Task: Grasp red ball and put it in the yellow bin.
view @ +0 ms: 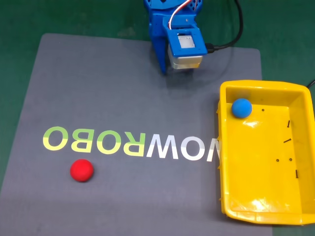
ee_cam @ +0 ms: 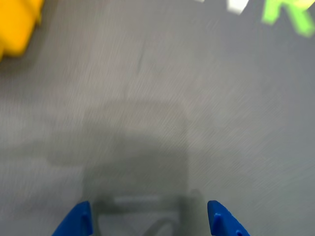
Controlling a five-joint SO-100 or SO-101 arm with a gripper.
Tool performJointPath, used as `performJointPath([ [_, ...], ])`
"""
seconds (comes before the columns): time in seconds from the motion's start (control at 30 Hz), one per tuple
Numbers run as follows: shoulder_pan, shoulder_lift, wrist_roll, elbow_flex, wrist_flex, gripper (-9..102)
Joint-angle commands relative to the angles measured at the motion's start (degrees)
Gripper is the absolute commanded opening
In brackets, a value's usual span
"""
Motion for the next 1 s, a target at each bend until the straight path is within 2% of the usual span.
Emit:
performJointPath([
  [0.0, 2.72, -6.24, -1.85, -7.38, -8.61, 28],
  [0.2, 8.96, -32.61, -3.43, -22.76, -22.15, 27],
  [0.43, 15.73, -61.44, -3.96, -41.31, -30.85, 27],
  [0.97, 22.94, -104.94, -2.81, -82.79, -32.52, 26],
])
